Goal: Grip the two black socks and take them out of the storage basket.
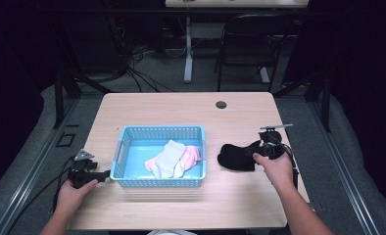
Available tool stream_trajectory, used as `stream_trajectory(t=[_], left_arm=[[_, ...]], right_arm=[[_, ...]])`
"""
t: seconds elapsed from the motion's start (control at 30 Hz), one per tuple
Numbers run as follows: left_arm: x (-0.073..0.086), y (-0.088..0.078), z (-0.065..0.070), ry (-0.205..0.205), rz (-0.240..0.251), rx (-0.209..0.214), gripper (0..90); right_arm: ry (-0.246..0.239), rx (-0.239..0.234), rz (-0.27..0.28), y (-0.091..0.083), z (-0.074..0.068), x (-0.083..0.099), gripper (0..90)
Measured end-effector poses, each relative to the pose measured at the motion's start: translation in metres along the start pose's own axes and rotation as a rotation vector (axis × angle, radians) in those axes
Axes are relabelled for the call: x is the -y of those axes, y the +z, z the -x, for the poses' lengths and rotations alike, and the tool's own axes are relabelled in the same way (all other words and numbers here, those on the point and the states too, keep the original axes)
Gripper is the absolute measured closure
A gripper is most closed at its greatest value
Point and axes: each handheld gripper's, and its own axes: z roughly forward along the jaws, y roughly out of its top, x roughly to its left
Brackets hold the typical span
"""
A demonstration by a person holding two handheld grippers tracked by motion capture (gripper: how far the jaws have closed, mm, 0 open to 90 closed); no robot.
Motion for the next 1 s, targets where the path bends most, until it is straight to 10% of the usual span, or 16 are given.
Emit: stream_trajectory(t=[0.4, 0.77, 1.0], left_arm=[[0.0, 0.0, 0.0, 0.002, 0.0, 0.0, 24.2], [0.0, 0.0, -0.001, 0.001, 0.002, 0.001, 24.2], [0.0, 0.0, -0.001, 0.001, 0.003, 0.002, 24.2]], right_arm=[[-0.118, -0.025, 0.051, -0.002, -0.03, 0.018, 48.1], [-0.144, -0.156, 0.089, 0.016, -0.041, 0.044, 45.2], [-0.194, -0.112, 0.164, 0.02, -0.039, 0.057, 43.3]])
